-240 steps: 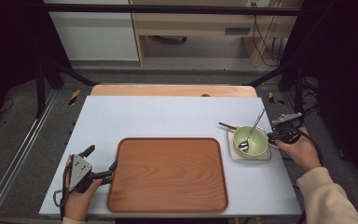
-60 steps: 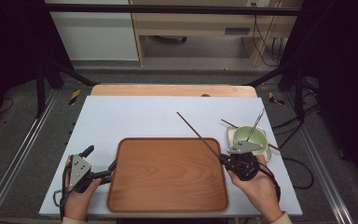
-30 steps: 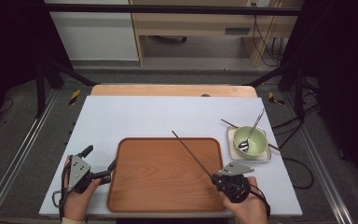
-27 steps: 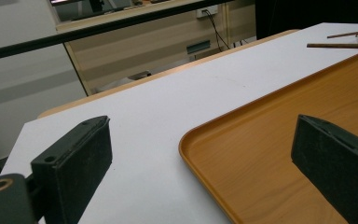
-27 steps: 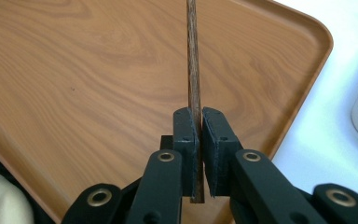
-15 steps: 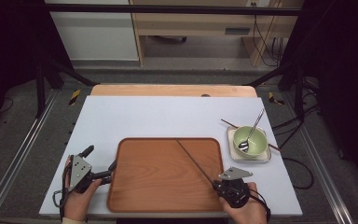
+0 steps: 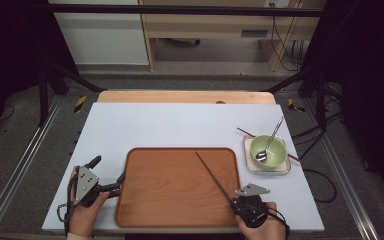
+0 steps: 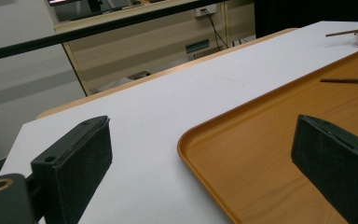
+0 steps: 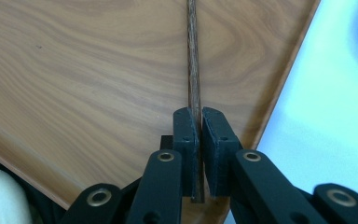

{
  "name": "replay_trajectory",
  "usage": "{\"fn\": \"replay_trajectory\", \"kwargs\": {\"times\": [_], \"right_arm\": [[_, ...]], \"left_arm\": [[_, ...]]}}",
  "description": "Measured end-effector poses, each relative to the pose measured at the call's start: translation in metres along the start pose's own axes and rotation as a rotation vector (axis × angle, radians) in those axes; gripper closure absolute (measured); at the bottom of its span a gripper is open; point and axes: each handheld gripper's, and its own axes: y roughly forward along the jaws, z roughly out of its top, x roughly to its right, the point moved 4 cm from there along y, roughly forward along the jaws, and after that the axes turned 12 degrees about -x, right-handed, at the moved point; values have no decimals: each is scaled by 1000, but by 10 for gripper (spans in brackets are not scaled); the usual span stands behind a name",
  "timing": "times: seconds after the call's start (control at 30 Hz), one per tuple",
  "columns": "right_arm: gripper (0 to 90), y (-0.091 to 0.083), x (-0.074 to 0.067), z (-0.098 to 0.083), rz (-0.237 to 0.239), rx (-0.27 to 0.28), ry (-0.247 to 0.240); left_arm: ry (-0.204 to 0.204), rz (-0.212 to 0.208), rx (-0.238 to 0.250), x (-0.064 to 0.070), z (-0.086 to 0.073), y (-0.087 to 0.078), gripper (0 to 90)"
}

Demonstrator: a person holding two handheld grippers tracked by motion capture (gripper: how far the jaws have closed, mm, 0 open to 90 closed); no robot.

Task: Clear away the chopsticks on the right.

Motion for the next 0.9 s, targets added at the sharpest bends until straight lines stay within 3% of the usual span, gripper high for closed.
{"fn": "replay_trajectory", "kwargs": {"times": [0.3,0.9], "right_arm": [[836,4,-1,1,9,5,6],[544,0,4,7,6,92,4]], "left_arm": [[-2,-3,0,0,0,0,46],[-1,-7,-4,0,-1,2,45]]}}
